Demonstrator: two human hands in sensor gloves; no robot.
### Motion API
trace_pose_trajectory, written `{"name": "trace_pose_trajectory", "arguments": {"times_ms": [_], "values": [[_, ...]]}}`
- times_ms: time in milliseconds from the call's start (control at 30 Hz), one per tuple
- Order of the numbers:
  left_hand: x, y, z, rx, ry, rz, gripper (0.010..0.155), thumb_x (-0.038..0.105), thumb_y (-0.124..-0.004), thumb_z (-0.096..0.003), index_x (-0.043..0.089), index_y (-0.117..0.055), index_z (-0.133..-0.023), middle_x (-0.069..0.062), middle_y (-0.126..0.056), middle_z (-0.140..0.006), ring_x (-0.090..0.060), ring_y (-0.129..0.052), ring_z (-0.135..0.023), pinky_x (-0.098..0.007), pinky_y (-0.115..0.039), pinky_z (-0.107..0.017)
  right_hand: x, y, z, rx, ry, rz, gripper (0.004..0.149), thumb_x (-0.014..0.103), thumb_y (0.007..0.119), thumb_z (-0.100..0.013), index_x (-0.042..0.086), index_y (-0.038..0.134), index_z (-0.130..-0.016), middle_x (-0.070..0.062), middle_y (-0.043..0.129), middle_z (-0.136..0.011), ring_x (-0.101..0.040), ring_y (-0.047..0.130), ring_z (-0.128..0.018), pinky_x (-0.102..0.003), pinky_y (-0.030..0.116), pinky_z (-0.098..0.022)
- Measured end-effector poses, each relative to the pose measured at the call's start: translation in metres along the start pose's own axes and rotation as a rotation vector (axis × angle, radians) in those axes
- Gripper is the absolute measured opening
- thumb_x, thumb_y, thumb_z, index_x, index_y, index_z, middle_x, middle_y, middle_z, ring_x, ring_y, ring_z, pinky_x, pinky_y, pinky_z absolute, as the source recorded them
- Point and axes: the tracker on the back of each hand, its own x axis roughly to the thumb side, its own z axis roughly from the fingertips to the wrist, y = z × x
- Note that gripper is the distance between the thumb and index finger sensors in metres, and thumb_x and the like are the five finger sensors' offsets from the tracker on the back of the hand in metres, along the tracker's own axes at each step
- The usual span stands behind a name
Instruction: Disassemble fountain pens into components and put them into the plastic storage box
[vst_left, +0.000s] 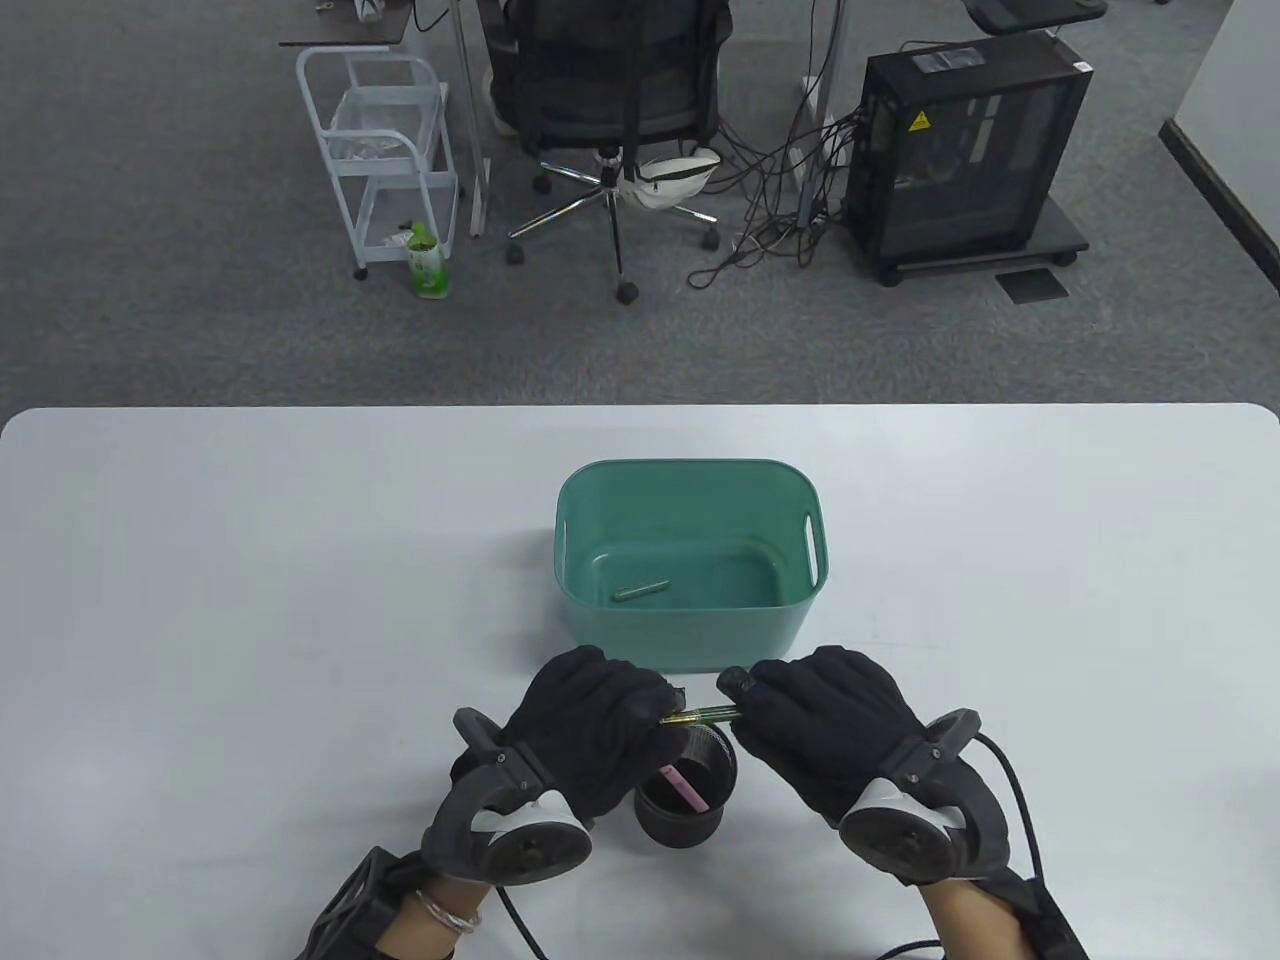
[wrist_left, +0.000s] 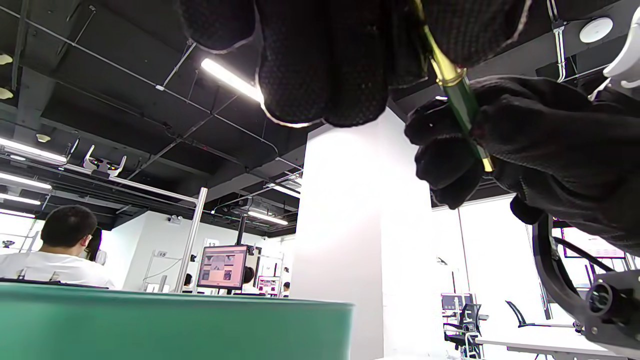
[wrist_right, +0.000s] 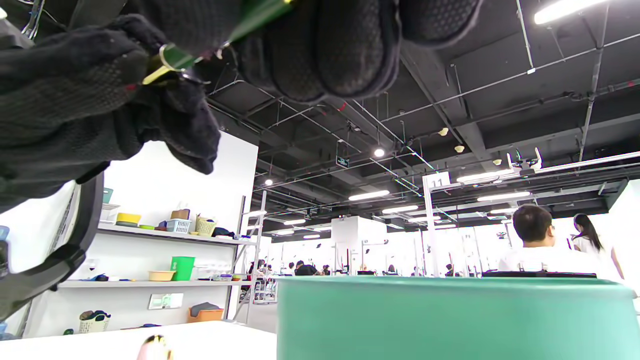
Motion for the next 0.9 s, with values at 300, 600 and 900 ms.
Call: {"name": "trace_pose_trajectory", "arguments": {"times_ms": [300,600,900], "values": [[-0.0031,-0.006,0.0001,-0.009,0.012,0.001,0.048,0.049,-0.059,-0.0664,0.015,-0.09,-0.08,-0.001,-0.104,-0.069,-0.021,-0.102,-0.062,-0.047,-0.074,-0.067,-0.0017,0.0043,-0.0009,0.021,0.008,-0.005,0.043,0.05,0.072,-0.054,0.033,0.086,-0.091,0.006,0.087,-0.087,-0.014,0.089,-0.073,-0.043,0.067,-0.07],[-0.0043,-0.0035,0.0007,-0.017,0.031,0.003,0.057,0.056,-0.06,-0.0646,0.014,-0.082,-0.096,-0.005,-0.099,-0.085,-0.025,-0.096,-0.076,-0.05,-0.069,-0.072,-0.0013,0.0043,-0.0005,0.025,0.002,-0.005,0.043,0.05,0.072,-0.054,0.033,0.086,-0.091,0.006,0.087,-0.086,-0.014,0.089,-0.073,-0.043,0.067,-0.07],[0.0004,-0.0005,0.0008,0.001,0.008,-0.011,0.056,0.054,-0.071,-0.0628,0.015,-0.068,-0.103,-0.006,-0.088,-0.097,-0.022,-0.093,-0.08,-0.049,-0.067,-0.075,-0.0009,0.0021,0.0,0.017,0.007,0.005,0.043,0.05,0.072,-0.054,0.033,0.086,-0.091,0.006,0.087,-0.087,-0.014,0.089,-0.073,-0.043,0.067,-0.07]]}}
